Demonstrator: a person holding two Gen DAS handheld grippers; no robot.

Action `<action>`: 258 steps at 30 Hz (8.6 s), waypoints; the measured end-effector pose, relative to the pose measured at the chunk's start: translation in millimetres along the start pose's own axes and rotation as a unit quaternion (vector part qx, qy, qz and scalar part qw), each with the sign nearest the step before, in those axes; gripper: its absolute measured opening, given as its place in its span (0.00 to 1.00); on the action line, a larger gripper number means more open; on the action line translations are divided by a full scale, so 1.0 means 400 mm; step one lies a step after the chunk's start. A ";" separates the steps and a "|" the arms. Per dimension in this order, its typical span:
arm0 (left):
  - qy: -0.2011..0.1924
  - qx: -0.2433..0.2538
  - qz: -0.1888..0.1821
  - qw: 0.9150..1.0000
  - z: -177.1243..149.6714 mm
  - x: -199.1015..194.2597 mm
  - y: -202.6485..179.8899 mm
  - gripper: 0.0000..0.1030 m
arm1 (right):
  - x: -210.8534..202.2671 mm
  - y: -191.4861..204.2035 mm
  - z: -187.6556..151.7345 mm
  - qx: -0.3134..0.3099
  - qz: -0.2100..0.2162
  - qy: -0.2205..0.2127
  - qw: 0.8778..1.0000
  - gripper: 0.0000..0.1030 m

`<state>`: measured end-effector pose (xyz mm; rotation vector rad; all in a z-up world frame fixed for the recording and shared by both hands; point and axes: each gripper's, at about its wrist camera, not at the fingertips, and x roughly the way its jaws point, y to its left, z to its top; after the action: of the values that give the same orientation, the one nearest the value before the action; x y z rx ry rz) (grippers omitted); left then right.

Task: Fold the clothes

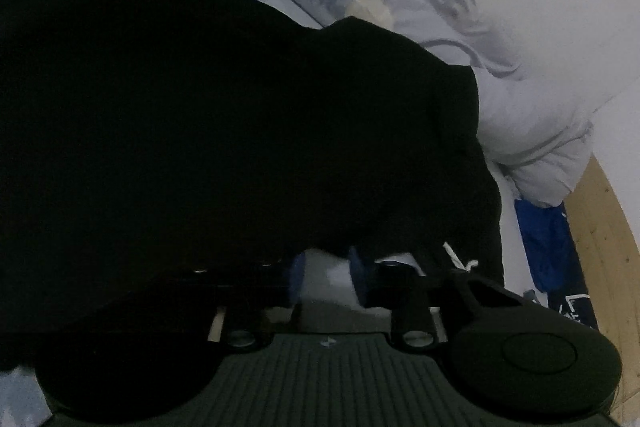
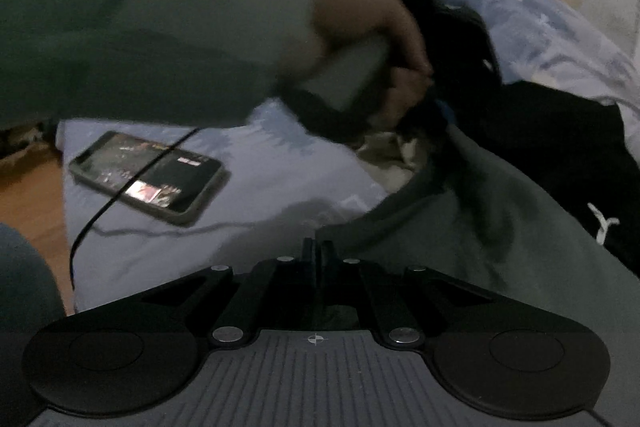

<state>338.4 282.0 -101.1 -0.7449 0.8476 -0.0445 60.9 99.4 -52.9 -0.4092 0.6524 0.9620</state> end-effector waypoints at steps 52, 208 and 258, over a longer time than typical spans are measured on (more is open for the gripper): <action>0.047 0.331 0.021 0.942 -0.037 -0.075 -0.007 0.24 | -0.023 -0.033 -0.015 0.061 -0.041 -0.015 0.997 0.15; 0.033 0.248 -0.042 0.967 -0.341 -0.009 -0.605 0.88 | -0.616 -0.621 -0.550 0.399 -0.193 -0.005 0.896 0.60; -0.009 0.289 -0.155 0.945 -0.423 -0.080 -0.672 0.31 | -0.569 -0.956 -0.455 0.417 -0.086 -0.126 0.896 0.19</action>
<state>266.1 -7.6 12.6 -0.3148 0.6437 -0.5465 235.6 -347.5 -20.1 0.4142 0.7123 0.4795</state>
